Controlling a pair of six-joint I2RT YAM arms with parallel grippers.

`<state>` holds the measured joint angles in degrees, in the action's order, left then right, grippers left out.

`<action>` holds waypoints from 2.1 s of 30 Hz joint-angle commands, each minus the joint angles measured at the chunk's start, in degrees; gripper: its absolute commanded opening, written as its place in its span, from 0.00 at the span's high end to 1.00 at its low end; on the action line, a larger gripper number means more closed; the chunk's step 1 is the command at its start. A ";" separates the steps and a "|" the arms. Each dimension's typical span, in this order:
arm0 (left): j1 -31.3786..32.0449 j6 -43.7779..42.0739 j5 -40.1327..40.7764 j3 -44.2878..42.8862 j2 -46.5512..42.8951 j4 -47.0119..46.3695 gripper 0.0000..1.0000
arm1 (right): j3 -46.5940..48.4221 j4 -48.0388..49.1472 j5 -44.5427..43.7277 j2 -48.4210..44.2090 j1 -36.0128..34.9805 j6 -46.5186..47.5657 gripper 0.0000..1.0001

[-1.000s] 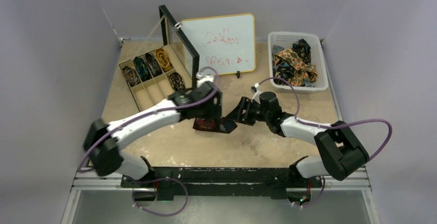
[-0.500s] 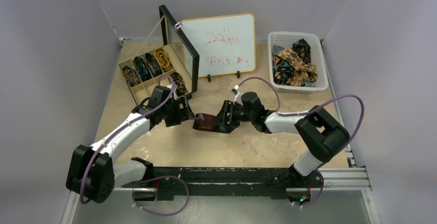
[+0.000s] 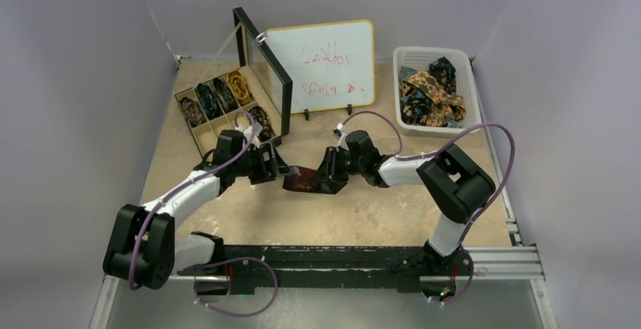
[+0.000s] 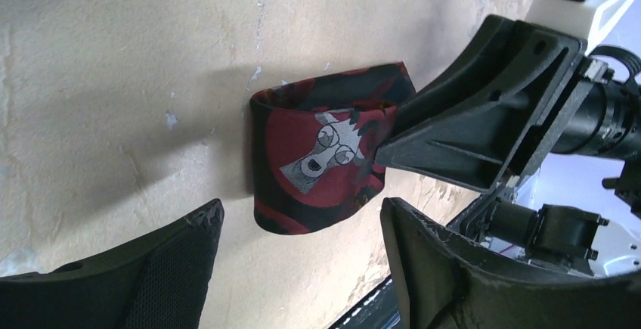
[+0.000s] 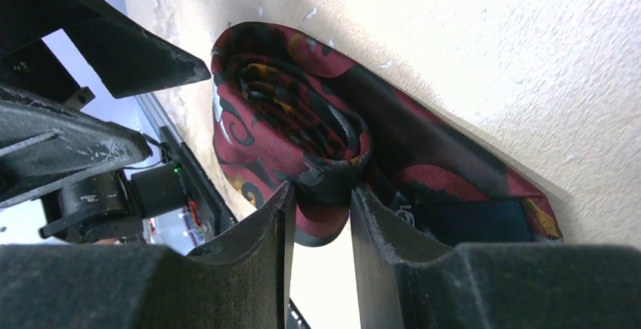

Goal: Roll the ties
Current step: Roll the tie at the center of the board.

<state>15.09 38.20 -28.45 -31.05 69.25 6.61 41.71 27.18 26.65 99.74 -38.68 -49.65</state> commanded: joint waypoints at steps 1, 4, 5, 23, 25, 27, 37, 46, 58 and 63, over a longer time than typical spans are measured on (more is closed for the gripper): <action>-0.41 -3.07 -4.52 1.17 1.56 -7.27 0.26 | 2.55 -2.98 0.69 1.85 0.66 4.05 0.67; -0.41 -3.93 -6.25 1.87 2.86 -9.99 0.26 | 2.99 -3.11 1.72 2.89 0.96 5.13 0.67; -0.41 -4.05 -6.64 2.09 3.48 -10.89 0.27 | 3.10 -3.26 1.84 3.16 1.04 5.47 0.67; -0.33 -2.11 -15.54 4.51 11.51 -21.41 0.35 | 0.74 3.45 9.87 7.91 3.12 6.59 0.64; -0.24 -1.09 -17.32 5.03 12.03 -23.06 0.37 | -0.48 5.14 11.08 7.79 3.17 5.33 0.64; -0.11 -0.24 -18.84 5.42 12.64 -24.02 0.39 | -1.96 7.29 11.99 7.54 3.10 3.79 0.64; 0.11 2.20 -21.00 8.53 11.51 -22.93 0.42 | -7.17 12.40 14.33 3.23 2.58 -1.99 0.62; 0.15 2.83 -19.67 7.97 11.01 -22.17 0.43 | -3.98 8.22 11.90 -1.48 2.55 -0.61 0.49; 0.19 2.68 -18.23 6.21 13.38 -21.74 0.43 | 0.99 4.29 10.42 3.57 2.55 2.02 0.63; 0.13 2.76 -17.46 5.69 13.89 -21.45 0.42 | 1.70 2.59 10.09 1.66 2.55 2.41 0.56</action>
<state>15.07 41.06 -46.57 -23.31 82.74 -13.82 41.17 31.83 37.91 103.24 -35.73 -48.84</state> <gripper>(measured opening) 0.575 0.381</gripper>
